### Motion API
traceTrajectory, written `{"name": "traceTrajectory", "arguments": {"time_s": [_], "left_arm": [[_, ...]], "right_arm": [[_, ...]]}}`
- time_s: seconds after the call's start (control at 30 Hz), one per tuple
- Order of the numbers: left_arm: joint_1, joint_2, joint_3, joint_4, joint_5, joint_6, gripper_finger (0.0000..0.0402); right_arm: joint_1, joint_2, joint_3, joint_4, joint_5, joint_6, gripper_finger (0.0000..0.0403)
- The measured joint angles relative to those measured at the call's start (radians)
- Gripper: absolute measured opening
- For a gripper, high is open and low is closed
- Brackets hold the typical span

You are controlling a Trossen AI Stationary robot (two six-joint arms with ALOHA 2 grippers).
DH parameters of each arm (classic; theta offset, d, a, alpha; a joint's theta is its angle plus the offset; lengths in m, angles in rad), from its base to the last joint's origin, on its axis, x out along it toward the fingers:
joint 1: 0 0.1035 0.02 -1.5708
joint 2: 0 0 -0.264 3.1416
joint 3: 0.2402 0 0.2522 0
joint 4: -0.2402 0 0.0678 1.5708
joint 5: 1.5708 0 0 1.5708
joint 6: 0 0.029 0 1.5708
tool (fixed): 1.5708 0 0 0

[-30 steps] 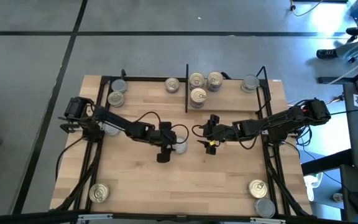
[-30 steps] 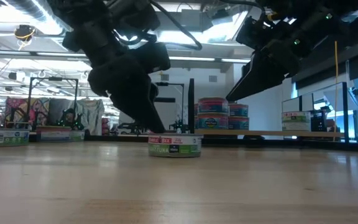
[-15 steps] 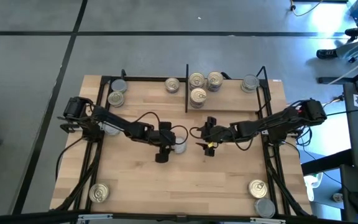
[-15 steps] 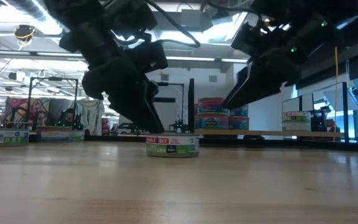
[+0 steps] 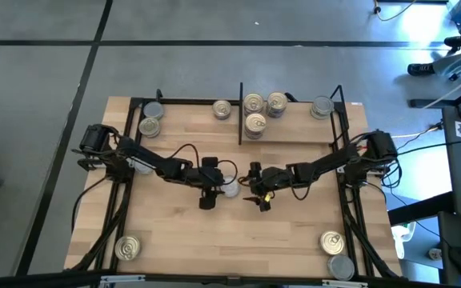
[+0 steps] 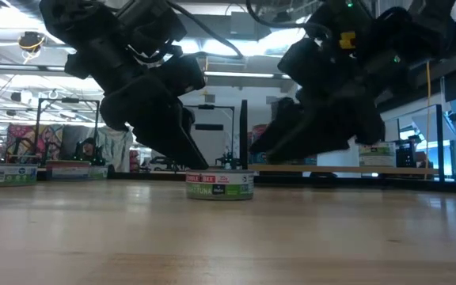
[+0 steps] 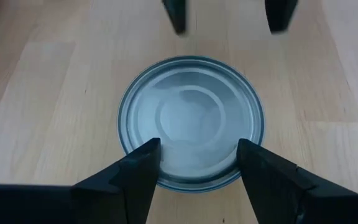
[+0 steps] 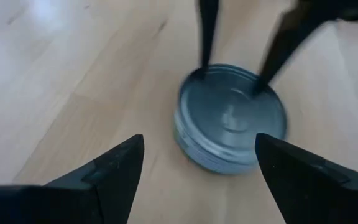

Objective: Stack canned seafood by type on shelf
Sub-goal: Put the top green tuna can on the shelf

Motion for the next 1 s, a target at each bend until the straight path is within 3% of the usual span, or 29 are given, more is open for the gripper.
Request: {"name": "traceTrajectory", "arguments": {"time_s": [0.5, 1.0], "left_arm": [[0.0, -0.128, -0.009, -0.1, 0.009, 0.006, 0.0214], [0.007, -0.128, -0.102, 0.032, 0.004, -0.021, 0.0214]], "right_arm": [[0.025, 0.048, 0.001, 0.095, 0.048, -0.068, 0.0308], [0.025, 0.048, 0.001, 0.118, 0.049, -0.078, 0.0308]]}}
